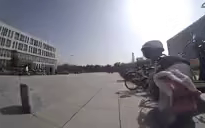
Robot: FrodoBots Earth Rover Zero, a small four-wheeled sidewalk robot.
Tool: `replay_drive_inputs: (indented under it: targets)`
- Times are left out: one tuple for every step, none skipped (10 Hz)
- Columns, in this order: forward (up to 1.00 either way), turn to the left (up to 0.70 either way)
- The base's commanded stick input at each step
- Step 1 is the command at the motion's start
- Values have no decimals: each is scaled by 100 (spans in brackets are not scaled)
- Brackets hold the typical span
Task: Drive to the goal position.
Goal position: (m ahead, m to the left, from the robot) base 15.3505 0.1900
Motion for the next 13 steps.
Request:
replay_drive_inputs:
  targets:
    - [50, 0]
    - [50, 0]
    - [50, 0]
    - [50, 0]
    - [50, 0]
    - [50, 0]
    - [50, 0]
    - [50, 0]
    - [50, 0]
    - [50, 0]
    - [50, 0]
    - [50, 0]
    - [50, 0]
